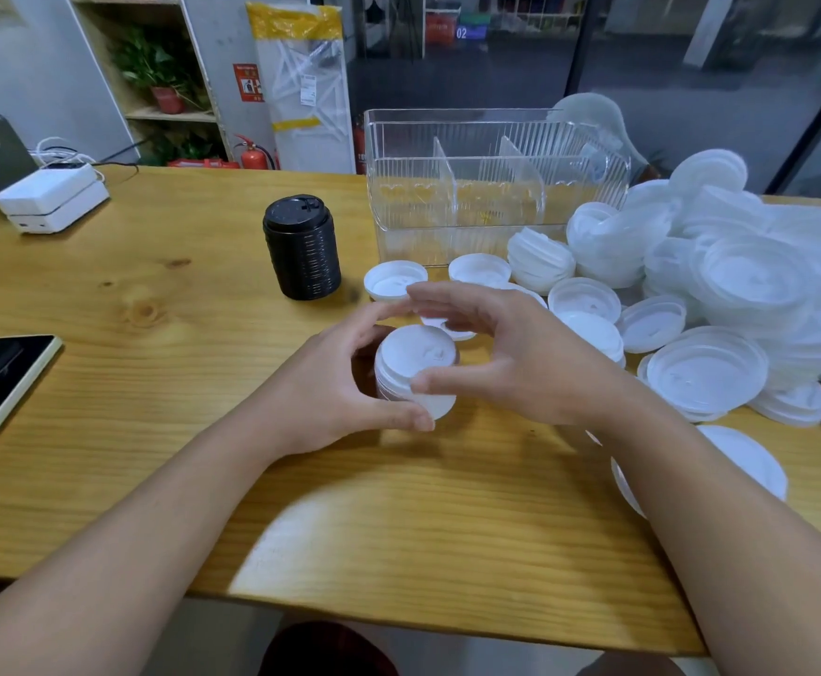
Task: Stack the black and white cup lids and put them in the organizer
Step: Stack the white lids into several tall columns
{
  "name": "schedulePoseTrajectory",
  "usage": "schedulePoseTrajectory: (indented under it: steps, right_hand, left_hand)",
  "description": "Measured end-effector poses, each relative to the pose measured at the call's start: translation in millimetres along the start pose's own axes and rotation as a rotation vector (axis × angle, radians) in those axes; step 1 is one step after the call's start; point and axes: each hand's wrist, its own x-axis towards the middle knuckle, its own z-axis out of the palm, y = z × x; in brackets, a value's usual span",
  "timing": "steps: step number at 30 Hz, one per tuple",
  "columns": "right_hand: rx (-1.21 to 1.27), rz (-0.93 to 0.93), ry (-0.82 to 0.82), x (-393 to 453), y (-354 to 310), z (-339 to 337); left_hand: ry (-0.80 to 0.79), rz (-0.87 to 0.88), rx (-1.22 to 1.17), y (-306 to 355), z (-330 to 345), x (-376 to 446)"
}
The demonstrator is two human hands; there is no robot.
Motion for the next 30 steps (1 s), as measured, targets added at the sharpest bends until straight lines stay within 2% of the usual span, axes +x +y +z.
schedulePoseTrajectory:
  steps: [2,5,8,14,17,19,22,25,30]
  right_hand:
    - [-0.022,0.018,0.139,4.3,3.9,-4.4]
    - [-0.224,0.075,0.306,7.4,14.3,-6.6]
    - [-0.338,0.121,0.251,7.3,19.7,2.6]
    - [-0.583,0.098,0.158,12.9,24.0,11.6]
    - [-0.623,0.084,0.144,12.9,27.1,13.7]
    - [-0.536,0.08,0.182,11.7,27.3,11.8]
    - [-0.252,0.09,0.292,9.3,21.7,3.9]
    - [-0.07,0.063,0.376,8.3,14.4,-7.0]
    - [0.299,0.116,0.489,8.1,11.1,-18.5]
  left_hand:
    - [0.012,0.021,0.013,2.5,2.4,-1.3]
    - [0.023,0.064,0.004,4.8,7.8,-2.7]
    - [0.02,0.059,0.026,3.5,7.2,-2.1]
    - [0.037,0.071,0.047,5.7,5.2,-3.0]
    - [0.033,0.065,0.053,3.9,3.5,-3.1]
    - [0.027,0.067,0.046,4.8,2.8,-3.5]
    - [0.026,0.059,0.033,6.5,2.7,-4.2]
    - [0.032,0.031,0.03,5.4,3.0,-3.7]
    - [0.041,0.003,0.002,5.5,3.7,-4.0]
